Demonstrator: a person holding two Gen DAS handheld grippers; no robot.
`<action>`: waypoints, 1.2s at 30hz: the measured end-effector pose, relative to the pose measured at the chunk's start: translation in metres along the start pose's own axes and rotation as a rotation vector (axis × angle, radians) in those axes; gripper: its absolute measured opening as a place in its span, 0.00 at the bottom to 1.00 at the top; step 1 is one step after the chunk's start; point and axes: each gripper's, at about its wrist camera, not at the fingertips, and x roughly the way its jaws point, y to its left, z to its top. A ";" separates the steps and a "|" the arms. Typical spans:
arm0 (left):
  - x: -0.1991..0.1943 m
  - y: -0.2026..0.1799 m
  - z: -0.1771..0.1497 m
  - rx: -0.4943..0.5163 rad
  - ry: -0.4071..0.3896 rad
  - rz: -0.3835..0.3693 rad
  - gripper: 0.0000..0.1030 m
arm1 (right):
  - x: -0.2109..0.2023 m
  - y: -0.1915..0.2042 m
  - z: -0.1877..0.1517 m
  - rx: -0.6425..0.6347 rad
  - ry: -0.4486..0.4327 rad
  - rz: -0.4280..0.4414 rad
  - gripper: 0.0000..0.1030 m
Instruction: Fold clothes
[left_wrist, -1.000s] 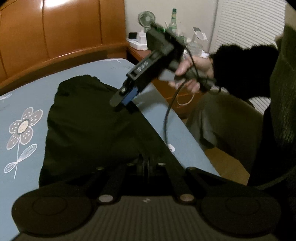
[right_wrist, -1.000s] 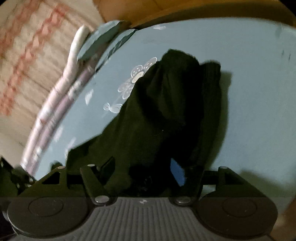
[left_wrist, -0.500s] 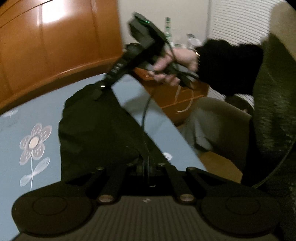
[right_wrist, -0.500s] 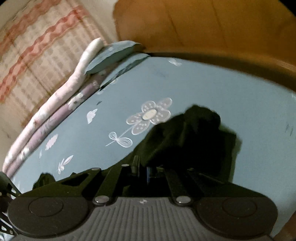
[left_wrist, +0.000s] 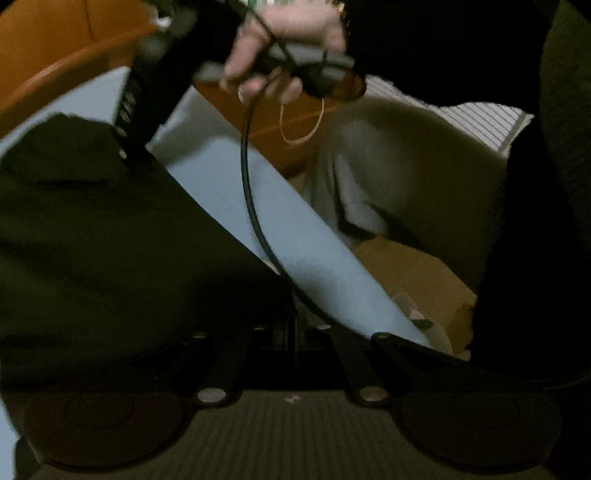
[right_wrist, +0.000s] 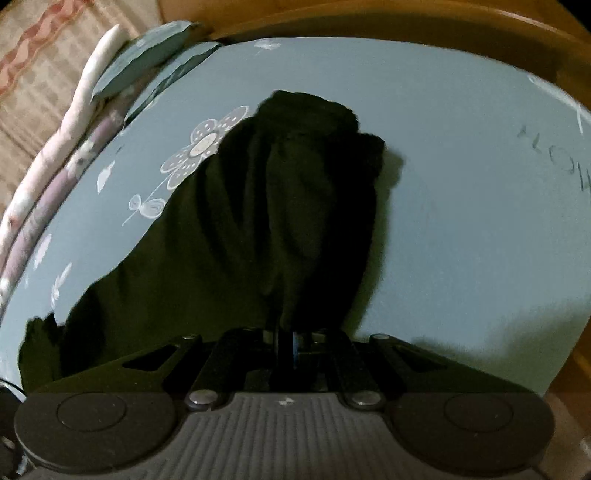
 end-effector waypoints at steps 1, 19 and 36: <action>0.004 0.002 0.000 -0.004 0.006 -0.009 0.00 | -0.003 0.003 0.000 -0.008 -0.006 -0.006 0.07; -0.077 0.016 -0.039 -0.382 -0.199 0.198 0.35 | -0.078 0.069 -0.019 -0.280 -0.112 -0.174 0.52; -0.142 0.036 -0.218 -0.936 -0.251 0.520 0.44 | -0.059 0.168 -0.060 -0.510 -0.068 -0.021 0.56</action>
